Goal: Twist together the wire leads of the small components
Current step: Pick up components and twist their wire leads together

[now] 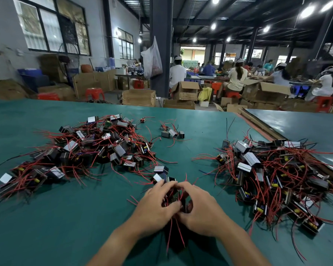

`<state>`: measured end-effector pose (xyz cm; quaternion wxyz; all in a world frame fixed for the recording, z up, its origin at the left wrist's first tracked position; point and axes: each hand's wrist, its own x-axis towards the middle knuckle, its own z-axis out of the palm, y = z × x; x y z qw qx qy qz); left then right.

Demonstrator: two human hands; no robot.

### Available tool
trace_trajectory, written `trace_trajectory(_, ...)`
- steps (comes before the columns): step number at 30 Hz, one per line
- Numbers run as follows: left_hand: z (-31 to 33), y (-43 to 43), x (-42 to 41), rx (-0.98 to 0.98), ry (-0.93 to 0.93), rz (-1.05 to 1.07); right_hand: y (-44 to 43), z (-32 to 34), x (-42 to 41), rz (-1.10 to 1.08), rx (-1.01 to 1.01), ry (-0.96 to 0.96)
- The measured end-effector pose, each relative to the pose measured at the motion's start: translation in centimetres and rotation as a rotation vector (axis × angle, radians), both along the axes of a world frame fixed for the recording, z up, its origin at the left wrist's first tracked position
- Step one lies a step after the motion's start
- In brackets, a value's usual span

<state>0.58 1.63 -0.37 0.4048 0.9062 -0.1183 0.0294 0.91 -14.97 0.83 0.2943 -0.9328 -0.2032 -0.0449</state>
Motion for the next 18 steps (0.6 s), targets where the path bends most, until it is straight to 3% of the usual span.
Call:
trace_trajectory(2, 0.4, 1.1, -0.7, -0.179, 0.005, 0.017, -0.1, 0.2, 0.0, -0.018, 0.026, -0.009)
trace_trajectory(4, 0.5, 1.9, -1.2, -0.221, -0.011, 0.043, -0.1, 0.3, 0.0, -0.03, 0.064, -0.009)
trace_trajectory(14, -0.4, 2.9, -0.2, 0.055, -0.287, 0.327, -1.2, 0.6, 0.9, -0.25, 0.26, -0.109)
trace_trajectory(18, 0.1, 2.7, -0.6, 0.053, -0.178, 0.136, -1.0, 0.4, 0.5, -0.144, 0.118, 0.042)
